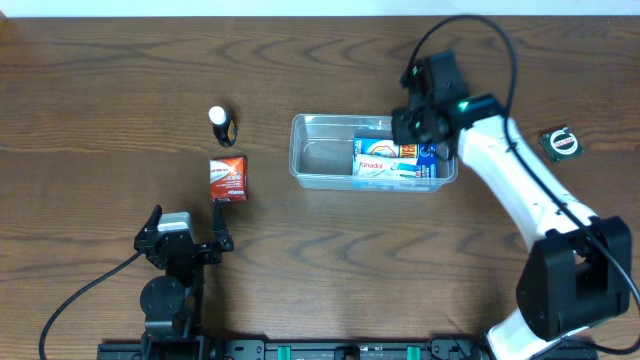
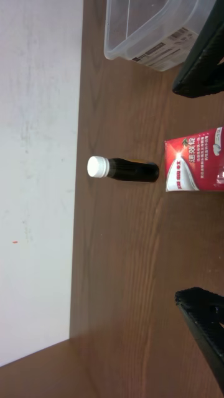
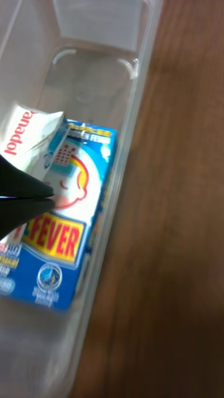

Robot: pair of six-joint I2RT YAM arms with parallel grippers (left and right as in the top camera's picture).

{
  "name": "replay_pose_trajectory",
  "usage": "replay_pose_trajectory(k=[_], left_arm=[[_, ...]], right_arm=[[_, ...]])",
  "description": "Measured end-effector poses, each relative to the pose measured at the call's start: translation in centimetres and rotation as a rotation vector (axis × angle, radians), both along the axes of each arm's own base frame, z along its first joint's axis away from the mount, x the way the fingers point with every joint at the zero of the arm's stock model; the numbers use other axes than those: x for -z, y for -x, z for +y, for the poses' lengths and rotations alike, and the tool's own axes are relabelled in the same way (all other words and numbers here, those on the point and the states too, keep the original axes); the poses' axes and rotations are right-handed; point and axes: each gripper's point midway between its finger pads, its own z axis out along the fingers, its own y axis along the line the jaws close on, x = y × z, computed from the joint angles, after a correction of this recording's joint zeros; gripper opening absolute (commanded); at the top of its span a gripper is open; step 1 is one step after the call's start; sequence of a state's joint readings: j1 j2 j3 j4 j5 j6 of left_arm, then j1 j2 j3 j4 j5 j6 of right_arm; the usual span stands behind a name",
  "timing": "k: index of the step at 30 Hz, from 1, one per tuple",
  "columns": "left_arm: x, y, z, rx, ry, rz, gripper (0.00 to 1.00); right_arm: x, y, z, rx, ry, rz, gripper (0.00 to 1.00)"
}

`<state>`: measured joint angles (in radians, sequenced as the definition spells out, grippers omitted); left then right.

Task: Pack container
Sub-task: 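Move right gripper to the green Zam-Buk tin and lower over it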

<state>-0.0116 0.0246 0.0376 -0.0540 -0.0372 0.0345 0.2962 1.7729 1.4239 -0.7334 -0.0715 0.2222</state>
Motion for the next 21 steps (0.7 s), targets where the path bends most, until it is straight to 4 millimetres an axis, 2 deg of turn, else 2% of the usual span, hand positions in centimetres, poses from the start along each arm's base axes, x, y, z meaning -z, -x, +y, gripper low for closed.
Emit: replay_pose_trajectory(k=[2,4,6,10,12,14,17,19,21], left_arm=[[0.0,0.0,0.0,0.000,0.000,0.000,0.98],[0.0,0.0,0.0,0.000,0.000,0.000,0.98],[0.0,0.0,0.0,0.000,0.000,0.000,0.98],[0.0,0.0,0.0,0.000,0.000,0.000,0.98],[0.0,0.0,0.0,0.000,0.000,0.000,0.98],[0.0,0.0,0.0,0.000,0.000,0.000,0.98],[0.0,0.0,0.0,0.000,0.000,0.000,0.98],[0.0,0.0,0.0,0.000,0.000,0.000,0.98],[0.0,0.0,0.0,0.000,0.000,0.000,0.98]], right_arm=[[-1.8,-0.6,-1.6,0.036,0.010,-0.002,0.01],[-3.6,-1.1,-4.5,0.087,0.032,0.002,0.01],[-5.5,-1.5,-8.7,0.160,0.075,0.000,0.01],[-7.7,-1.4,-17.2,0.297,0.170,-0.006,0.01],[-8.1,-0.7,-21.6,0.368,0.210,0.005,0.01],[-7.9,1.0,-25.6,0.437,0.237,0.046,0.01],[-7.5,3.2,-29.8,0.505,0.247,0.094,0.05],[-7.4,4.5,-31.9,0.510,0.240,0.110,0.14],[-7.3,5.1,-33.3,0.476,0.243,0.110,0.27]])
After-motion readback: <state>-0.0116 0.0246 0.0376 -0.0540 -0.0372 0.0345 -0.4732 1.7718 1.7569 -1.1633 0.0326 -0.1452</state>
